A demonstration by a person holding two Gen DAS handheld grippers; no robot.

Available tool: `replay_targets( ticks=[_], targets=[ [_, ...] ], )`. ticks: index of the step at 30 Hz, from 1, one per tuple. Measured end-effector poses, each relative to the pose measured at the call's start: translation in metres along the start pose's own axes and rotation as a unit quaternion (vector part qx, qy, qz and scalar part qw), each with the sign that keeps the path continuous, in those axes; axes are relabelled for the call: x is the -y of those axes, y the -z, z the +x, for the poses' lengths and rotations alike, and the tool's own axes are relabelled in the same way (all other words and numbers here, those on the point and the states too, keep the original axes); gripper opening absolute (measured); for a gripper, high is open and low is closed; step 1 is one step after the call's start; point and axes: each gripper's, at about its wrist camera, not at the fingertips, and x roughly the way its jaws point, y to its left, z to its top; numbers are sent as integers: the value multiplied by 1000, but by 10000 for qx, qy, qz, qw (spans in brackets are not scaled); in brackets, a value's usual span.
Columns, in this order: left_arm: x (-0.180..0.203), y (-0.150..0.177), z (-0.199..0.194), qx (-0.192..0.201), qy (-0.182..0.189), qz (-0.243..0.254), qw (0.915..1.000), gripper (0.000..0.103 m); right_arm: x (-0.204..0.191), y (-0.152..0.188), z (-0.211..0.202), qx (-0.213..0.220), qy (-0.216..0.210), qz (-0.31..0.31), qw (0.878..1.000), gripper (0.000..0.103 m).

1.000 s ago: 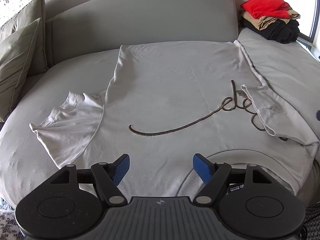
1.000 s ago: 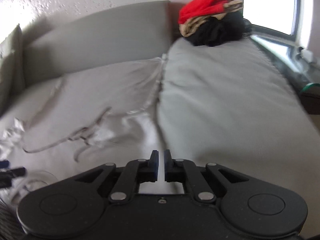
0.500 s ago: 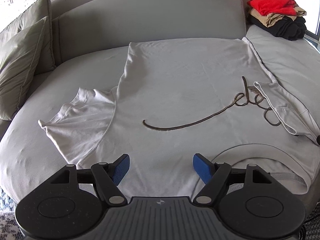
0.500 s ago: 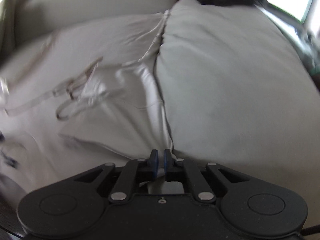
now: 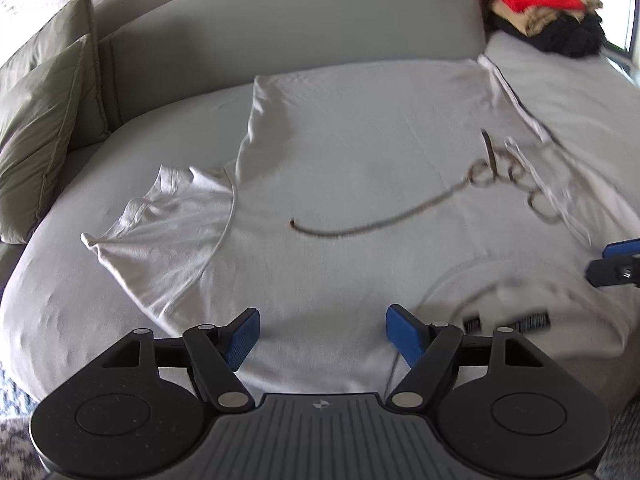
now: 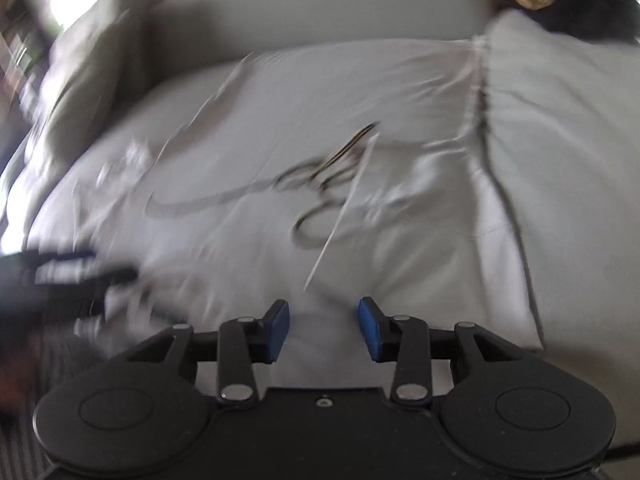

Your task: Fold clothes

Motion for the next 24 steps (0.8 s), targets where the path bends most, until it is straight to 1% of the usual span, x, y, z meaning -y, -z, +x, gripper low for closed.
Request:
replay_targets(
  ticks=[1,2,4,5,7,9,11,14,15,18,20,21,22,23,24],
  targets=[
    [-1,4,-3,-38,30,73,10000,67,0,7,-5,-43,-135,-22,9999,38],
    [-3,8,-7,-75,98,137,9998,65,3,12,-11,-6,-221,58,9997,38],
    [-7,17,-17,-44,231,224,9995,56,11,21,-23,110,-402,251,9988,38],
    [-9,21,-20,-4,252,204,9995,55,13,22,-27,237,-471,331,9981,38],
    [-11,27,-23,76,249,162,9995,55,17,23,-35,493,-607,489,9957,38],
    [-12,27,-22,147,165,127,9997,57,17,17,-40,786,-577,515,9939,40],
    [-11,24,-19,211,56,97,9997,58,17,8,-39,1005,-629,694,9905,41],
    [-13,19,-18,250,5,4,9997,58,17,-6,-32,1212,-743,1038,9844,46],
    [-13,18,-18,264,11,-34,9996,58,16,-9,-28,1218,-773,1110,9833,48],
    [-16,16,-18,316,-11,-105,9994,59,11,-18,-17,1231,-861,1322,9798,49],
    [-19,17,-19,384,4,-127,9992,59,3,-21,-9,1180,-851,1313,9806,50],
    [-20,17,-20,428,45,-130,9990,57,-2,-22,-5,1123,-801,1258,9824,50],
    [-22,18,-23,452,272,-103,9986,55,-6,-23,-1,1046,-710,1184,9849,50],
    [-24,20,-26,461,510,-70,9976,55,-11,-23,3,980,-601,1128,9869,51],
    [-25,22,-27,306,867,11,9958,55,-15,-23,7,915,-491,1073,9888,51]
  ],
)
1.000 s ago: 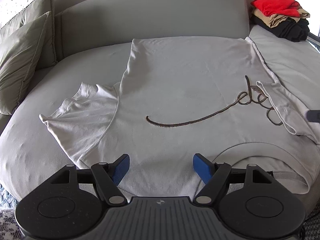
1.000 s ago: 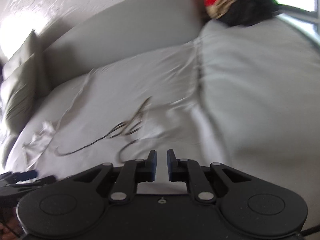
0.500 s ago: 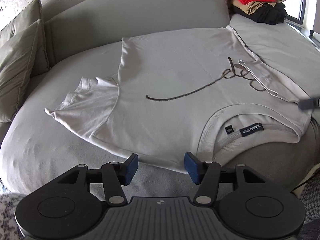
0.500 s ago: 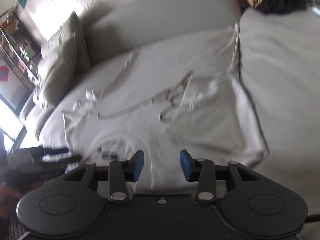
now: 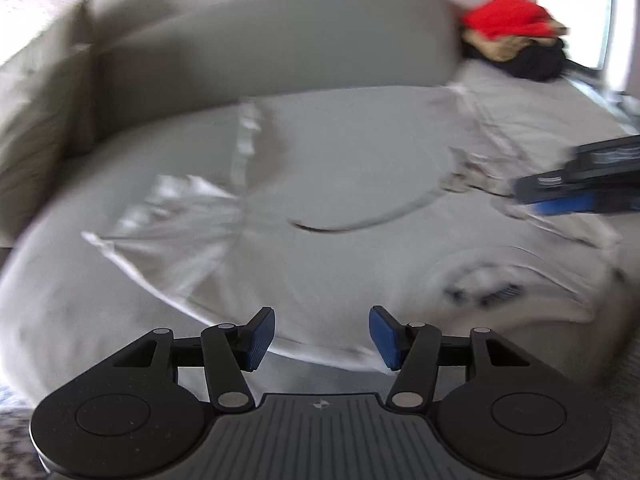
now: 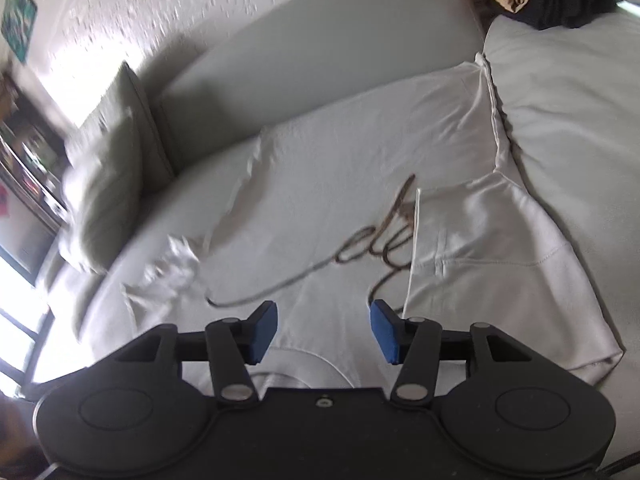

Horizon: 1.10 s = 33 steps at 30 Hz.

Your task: Fold clothes

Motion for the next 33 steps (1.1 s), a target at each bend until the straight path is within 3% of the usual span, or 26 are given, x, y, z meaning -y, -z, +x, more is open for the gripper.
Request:
replay_targets(
  ticks=[1,3,7,9,11,15,21,24,28,33],
  targets=[
    [-2,2,1,-236,356,3,9991,57,-1,0,2,-8,-6,2,10000,51],
    [-8,8,-5,-389,643,-62,9972,57,-4,1,5,-21,-27,11,10000,52],
    [-47,1,-30,166,583,-606,9963,62,-6,2,4,18,-182,60,9998,55],
    [-77,-8,-32,423,250,-1165,9920,62,-7,2,6,-17,-201,51,9998,56],
    [-108,-16,-30,611,-79,-1793,9819,61,-6,1,10,-99,-222,95,9997,57],
    [-159,-23,-8,404,-364,-3157,9473,57,-2,4,18,-419,-225,303,9984,60],
    [-201,-15,25,-47,-353,-4302,9020,50,15,7,18,-602,-403,846,9938,60],
    [-220,-13,31,45,-214,-4749,8798,48,23,7,17,-616,-516,1112,9905,60],
    [-238,-20,46,32,-51,-5017,8650,47,23,7,19,-633,-529,1086,9907,60],
    [-247,-28,59,27,-317,-4947,8685,35,26,6,19,-632,-582,1191,9892,61]
  ],
)
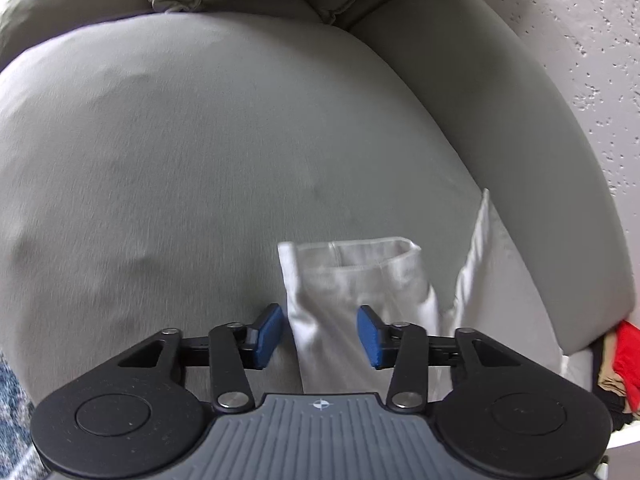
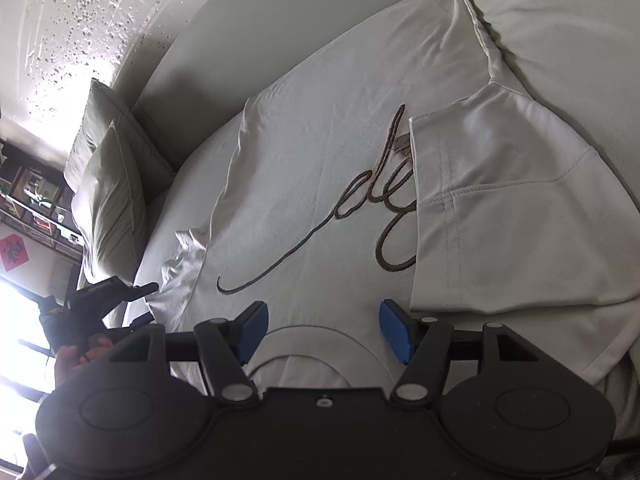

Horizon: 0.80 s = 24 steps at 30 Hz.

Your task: Fold clothes

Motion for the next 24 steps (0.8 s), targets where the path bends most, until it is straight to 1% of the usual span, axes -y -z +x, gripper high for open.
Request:
replay_targets(
  ticks=[2,3,5,8,10,12,13,14,15,16,17,18,19,20,21,23,24],
  targets=[
    [2,0,0,71,-82,67,9999,20,1,0,0,-5,-13,-1,10000,61],
    [3,1,0,76,-105,128,9998,0,1,0,0,-7,-19,-2,10000,61],
    [6,4,-3,163,-158,250,9994,0,1,-1,-1,1,-39,2,10000,61],
    [13,8,-16,562,-472,496,9961,0,1,-1,-5,92,-48,6,9999,61],
    [20,13,-23,778,-623,709,9925,0,2,-2,-15,266,-4,-109,9996,61],
    [32,22,-33,1017,-711,1142,9857,0,2,-2,-25,443,41,-226,9988,62],
    [44,30,-37,1197,-737,1508,9785,0,5,-3,-30,521,65,-208,9984,62],
    [56,39,-42,1375,-758,1877,9696,0,9,-3,-35,600,89,-188,9980,62],
    [70,50,-48,1567,-736,2320,9572,0,12,-4,-41,679,113,-168,9975,63],
    [89,66,-48,1759,-715,2773,9418,0,18,-5,-45,728,152,-85,9972,63],
    [103,84,-51,1931,-680,3241,9236,0,23,-5,-48,773,190,22,9968,63],
    [117,103,-54,2088,-641,3699,9030,0,28,-6,-51,801,207,127,9965,63],
    [127,125,-54,2130,-559,4146,8829,0,33,-8,-53,829,224,231,9960,63],
    [137,146,-55,2166,-476,4583,8607,0,37,-8,-55,850,225,312,9956,63],
    [148,167,-55,2197,-392,5009,8363,0,40,-9,-56,870,225,391,9952,63],
    [167,209,-56,2230,-230,5820,7817,0,45,-10,-57,874,225,458,9949,63],
    [170,230,-53,2088,-253,6189,7568,3,46,-11,-57,871,226,479,9948,63]
  ],
)
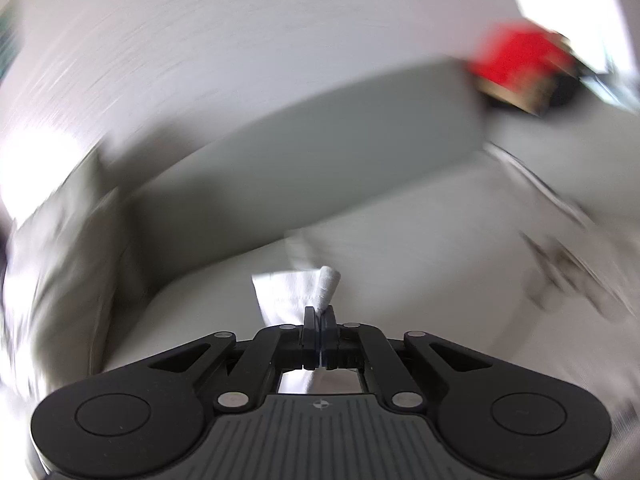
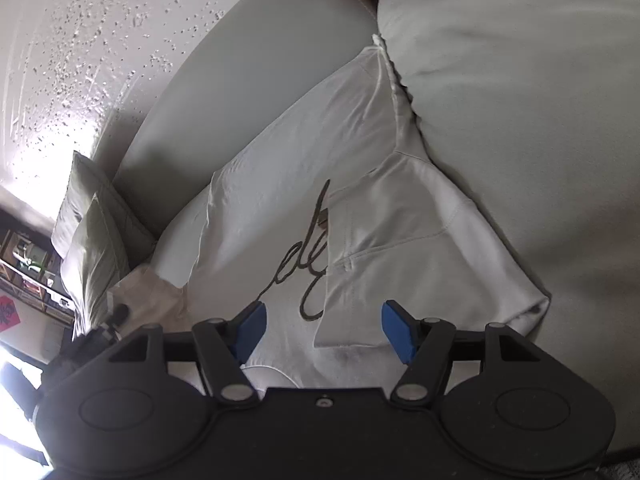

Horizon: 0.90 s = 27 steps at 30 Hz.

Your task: Fold clothes

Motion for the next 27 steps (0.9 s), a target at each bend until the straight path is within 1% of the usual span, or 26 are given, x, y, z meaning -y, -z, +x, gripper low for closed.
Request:
replay_targets(
  ticks=[1,2,3,4,5,6,7,8,9,10,11,12,13,14,15,17,19,21,24,26,27],
  targets=[
    [17,3,-1,-165,163,367,9991,14,1,-1,0,-3,3,21,10000,63],
    [29,9,2,-426,396,610,9964,18,1,-1,1,-15,6,23,10000,63],
    [39,16,5,-684,618,845,9921,18,1,-1,1,-28,10,24,10000,63],
    [37,25,16,-909,716,985,9884,21,2,-1,1,-39,-3,26,10000,63],
    [34,29,16,-938,719,972,9882,23,2,-2,1,-50,-17,27,10000,63],
    [30,32,15,-964,732,926,9883,28,2,-2,0,-39,-42,31,10000,64],
    [14,32,12,-948,860,516,9904,39,2,-3,-1,-27,-68,34,10000,64],
    [-3,32,9,-930,988,105,9907,44,2,-4,-1,-24,-107,52,9999,64],
    [-19,33,6,-914,1110,-312,9891,47,3,-4,-1,-21,-147,70,9999,64],
    [-36,31,4,-940,1194,-793,9852,47,3,-5,-1,-19,-187,88,9998,64],
    [-55,34,1,-984,1246,-1310,9786,47,3,-6,-2,-4,-186,83,9998,64],
    [-77,38,1,-1037,1243,-1843,9694,48,3,-6,-2,12,-183,76,9998,64],
    [-96,41,1,-1112,1199,-2355,9580,49,2,-7,-2,27,-195,80,9998,64],
    [-112,45,2,-1222,1145,-2833,9443,49,3,-8,-1,32,-221,94,9997,64],
    [-123,51,8,-1389,1148,-3257,9281,48,2,-8,0,32,-225,97,9997,64],
    [-145,63,22,-1713,1155,-4068,8899,48,1,-9,2,23,-207,72,9998,64],
    [-151,74,35,-2027,1347,-4545,8568,43,-1,-9,4,2,-163,14,9999,64],
    [-146,77,44,-2349,1223,-4489,8534,41,-2,-8,5,-30,-140,-17,9999,64],
    [-138,80,56,-2818,1025,-4390,8469,27,-2,-7,5,-42,-57,-42,10000,64],
    [-134,77,48,-2895,677,-4200,8575,26,0,-7,3,-27,4,-38,10000,64],
    [-131,75,44,-2930,498,-4101,8623,17,1,-6,1,-12,32,-26,10000,64]
  ],
)
